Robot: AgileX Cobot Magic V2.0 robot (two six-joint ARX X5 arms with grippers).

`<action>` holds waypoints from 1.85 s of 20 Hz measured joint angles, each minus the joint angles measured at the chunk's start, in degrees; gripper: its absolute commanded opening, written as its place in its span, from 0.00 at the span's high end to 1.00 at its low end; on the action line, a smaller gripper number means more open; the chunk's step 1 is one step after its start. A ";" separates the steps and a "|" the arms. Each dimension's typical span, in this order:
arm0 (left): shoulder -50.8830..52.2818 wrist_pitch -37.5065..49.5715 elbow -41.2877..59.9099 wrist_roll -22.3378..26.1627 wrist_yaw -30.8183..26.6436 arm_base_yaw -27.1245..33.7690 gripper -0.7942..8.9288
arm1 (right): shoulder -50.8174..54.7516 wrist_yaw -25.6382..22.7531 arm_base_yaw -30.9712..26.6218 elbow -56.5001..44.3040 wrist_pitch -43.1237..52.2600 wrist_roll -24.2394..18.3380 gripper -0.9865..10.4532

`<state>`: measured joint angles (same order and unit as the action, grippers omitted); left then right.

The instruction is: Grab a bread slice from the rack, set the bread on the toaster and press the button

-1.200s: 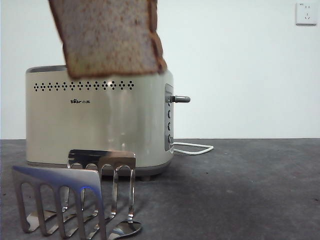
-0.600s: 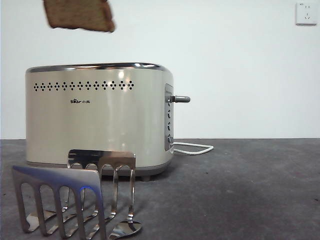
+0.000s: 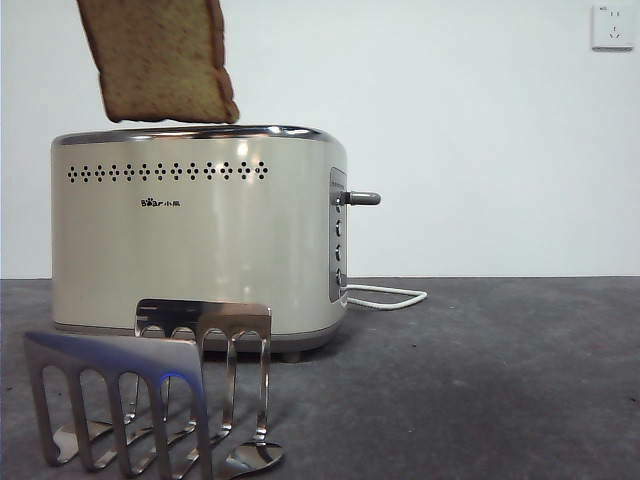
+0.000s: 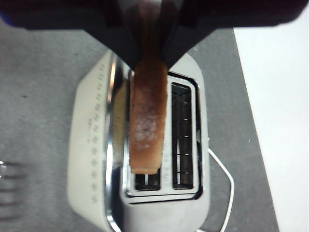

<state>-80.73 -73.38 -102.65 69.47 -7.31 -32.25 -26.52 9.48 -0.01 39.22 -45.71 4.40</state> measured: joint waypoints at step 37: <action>-12.41 6.75 -0.17 -8.55 6.03 4.94 0.91 | -0.02 0.00 0.00 0.00 -1.27 -0.37 0.92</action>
<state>-93.14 -66.63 -102.83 60.93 -1.28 -27.31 -26.55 9.48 -0.01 39.22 -46.98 4.03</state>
